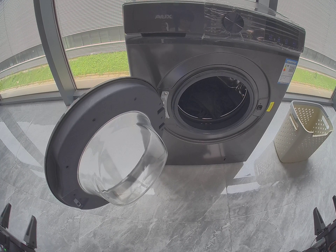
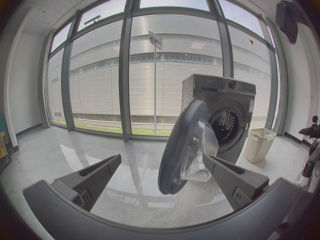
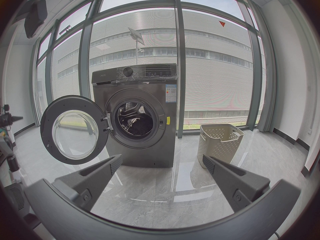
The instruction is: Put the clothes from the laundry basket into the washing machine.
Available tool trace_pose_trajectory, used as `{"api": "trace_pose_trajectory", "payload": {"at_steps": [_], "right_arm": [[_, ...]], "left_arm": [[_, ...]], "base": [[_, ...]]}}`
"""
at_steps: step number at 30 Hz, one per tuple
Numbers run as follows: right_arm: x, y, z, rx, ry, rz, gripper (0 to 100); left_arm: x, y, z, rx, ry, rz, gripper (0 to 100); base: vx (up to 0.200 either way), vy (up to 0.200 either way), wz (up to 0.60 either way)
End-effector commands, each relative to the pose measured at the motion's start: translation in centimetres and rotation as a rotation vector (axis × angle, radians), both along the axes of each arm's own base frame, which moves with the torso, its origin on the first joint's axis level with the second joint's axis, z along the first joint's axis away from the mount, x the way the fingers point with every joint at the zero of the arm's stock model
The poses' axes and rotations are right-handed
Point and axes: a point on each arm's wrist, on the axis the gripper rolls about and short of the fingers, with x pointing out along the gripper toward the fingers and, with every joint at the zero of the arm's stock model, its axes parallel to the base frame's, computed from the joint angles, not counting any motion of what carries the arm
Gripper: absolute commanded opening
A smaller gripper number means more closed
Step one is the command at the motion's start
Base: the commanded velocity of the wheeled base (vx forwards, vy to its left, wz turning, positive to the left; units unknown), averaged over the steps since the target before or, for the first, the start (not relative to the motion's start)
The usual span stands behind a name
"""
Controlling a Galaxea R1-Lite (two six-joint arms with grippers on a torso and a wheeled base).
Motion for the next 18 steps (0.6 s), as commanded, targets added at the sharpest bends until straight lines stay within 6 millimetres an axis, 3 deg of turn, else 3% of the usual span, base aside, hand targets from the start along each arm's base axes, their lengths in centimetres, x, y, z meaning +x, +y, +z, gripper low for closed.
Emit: {"api": "trace_pose_trajectory", "payload": {"at_steps": [1,9,10,18], "right_arm": [[0.0,0.0,-0.5,0.000,0.001,0.000,100],[0.0,0.0,-0.5,0.000,0.001,0.000,100],[0.0,0.0,-0.5,0.000,0.001,0.000,100],[0.0,0.0,-0.5,0.000,0.001,-0.002,100]], "left_arm": [[0.4,0.1,7.4,-0.029,-0.022,-0.067,100],[5.0,-0.4,9.8,-0.019,0.135,-0.146,100],[6.6,-0.6,10.5,-0.016,0.147,-0.155,100],[11.3,-1.4,11.6,-0.014,0.219,-0.232,100]], "base": [[0.000,0.000,0.00],[0.000,0.000,0.00],[0.000,0.000,0.00],[0.000,0.000,0.00]]}}
